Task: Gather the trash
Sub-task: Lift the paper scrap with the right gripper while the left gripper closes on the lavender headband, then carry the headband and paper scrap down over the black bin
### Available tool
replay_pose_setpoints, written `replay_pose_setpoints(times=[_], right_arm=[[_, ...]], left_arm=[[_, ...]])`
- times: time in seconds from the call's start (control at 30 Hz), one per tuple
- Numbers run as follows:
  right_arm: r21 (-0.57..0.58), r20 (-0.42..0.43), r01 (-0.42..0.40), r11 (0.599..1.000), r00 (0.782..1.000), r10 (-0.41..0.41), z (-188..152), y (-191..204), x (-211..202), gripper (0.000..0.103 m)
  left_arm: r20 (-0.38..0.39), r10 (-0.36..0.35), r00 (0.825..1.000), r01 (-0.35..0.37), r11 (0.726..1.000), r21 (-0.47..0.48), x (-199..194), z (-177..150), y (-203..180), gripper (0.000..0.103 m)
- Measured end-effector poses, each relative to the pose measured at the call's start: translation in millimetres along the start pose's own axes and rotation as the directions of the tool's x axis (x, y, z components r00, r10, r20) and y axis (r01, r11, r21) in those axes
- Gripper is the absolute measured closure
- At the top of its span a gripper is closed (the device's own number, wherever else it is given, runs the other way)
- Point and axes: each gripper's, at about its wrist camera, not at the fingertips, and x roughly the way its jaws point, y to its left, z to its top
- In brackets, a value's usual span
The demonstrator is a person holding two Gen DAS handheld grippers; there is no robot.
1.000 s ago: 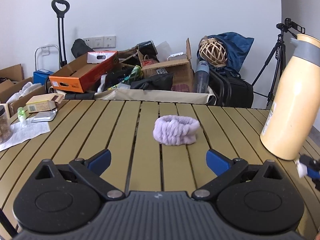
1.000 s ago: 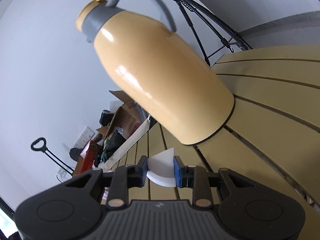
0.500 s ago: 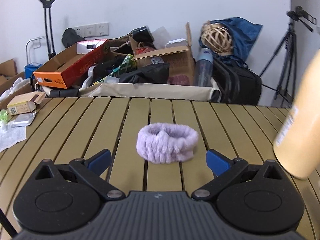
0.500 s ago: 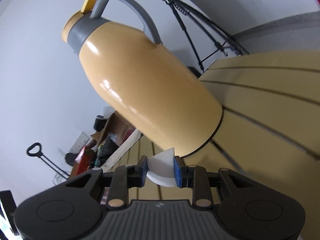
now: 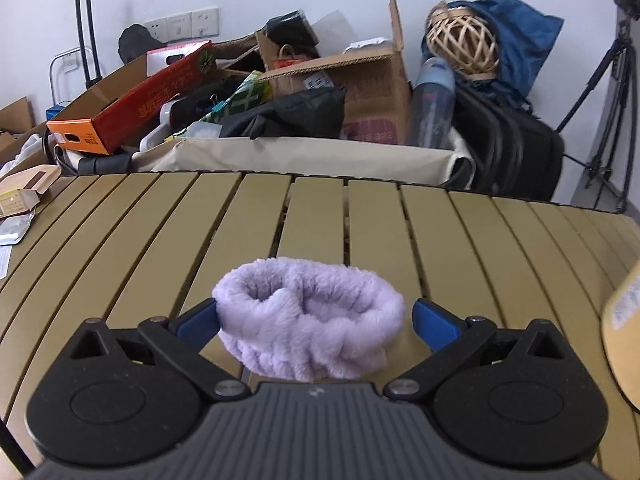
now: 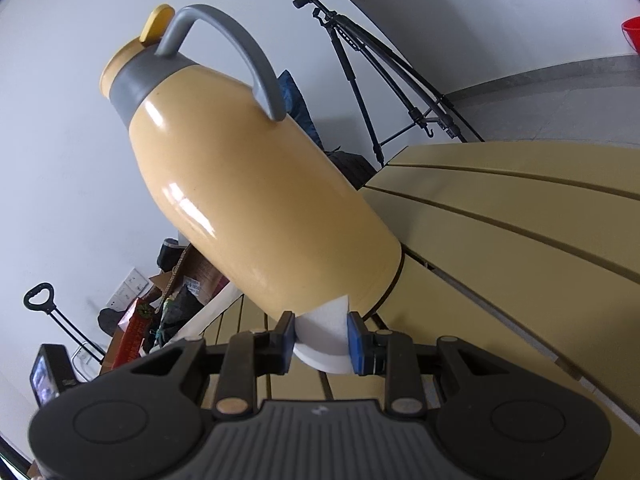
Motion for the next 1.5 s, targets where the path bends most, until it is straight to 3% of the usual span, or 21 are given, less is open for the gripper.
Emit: replay_pose_setpoints(times=[0.07, 0.13, 0.23, 0.3, 0.37, 0.63, 0.87, 1.17, 1.5], right_arm=[[0.000, -0.003, 0.000, 1.000, 1.000, 0.000, -1.8, 1.0, 1.0, 0.077], [-0.004, -0.009, -0.002, 1.000, 1.000, 0.002, -3.1, 2.1, 2.6, 0.077], [-0.006, -0.015, -0.010, 1.000, 1.000, 0.010, -4.4, 4.3, 3.8, 0.077], [-0.008, -0.019, -0.018, 1.000, 1.000, 0.018, -4.6, 5.6, 2.9, 0.077], [-0.001, -0.023, -0.030, 1.000, 0.999, 0.030, -4.5, 6.6, 2.3, 0.077], [0.041, -0.059, -0.077, 0.996, 0.995, 0.080, -10.6, 14.0, 0.5, 0.077], [0.015, -0.094, -0.121, 0.993, 0.988, 0.122, -21.1, 43.8, -16.4, 0.077], [-0.058, -0.142, -0.181, 0.982, 0.975, 0.171, -40.7, 91.0, -63.4, 0.077], [-0.126, -0.237, -0.236, 0.964, 0.950, 0.201, -84.0, 129.7, -126.1, 0.077]], left_arm=[[-0.018, 0.015, 1.000, -0.015, 1.000, -0.001, 6.6, -0.8, -0.6, 0.000], [-0.039, 0.013, 0.999, -0.013, 1.000, 0.000, 11.0, -2.7, 1.1, 0.006], [-0.040, 0.015, 0.999, -0.015, 1.000, 0.000, 9.3, -4.7, 6.6, 0.031], [-0.039, -0.007, 0.999, 0.006, 1.000, -0.008, 3.9, -4.4, 10.3, 0.066], [-0.044, -0.027, 0.999, 0.026, 0.999, -0.018, -2.2, -4.1, 15.3, 0.074], [0.018, -0.065, 0.998, 0.065, 0.998, 0.007, -54.8, -13.1, 33.7, 0.076], [0.070, -0.105, 0.992, 0.101, 0.993, 0.063, -117.7, -31.6, 52.6, 0.075], [0.090, -0.119, 0.989, 0.114, 0.992, 0.062, -185.5, -52.8, 81.9, 0.076], [0.093, -0.128, 0.987, 0.117, 0.986, 0.115, -263.1, -100.3, 111.7, 0.075]])
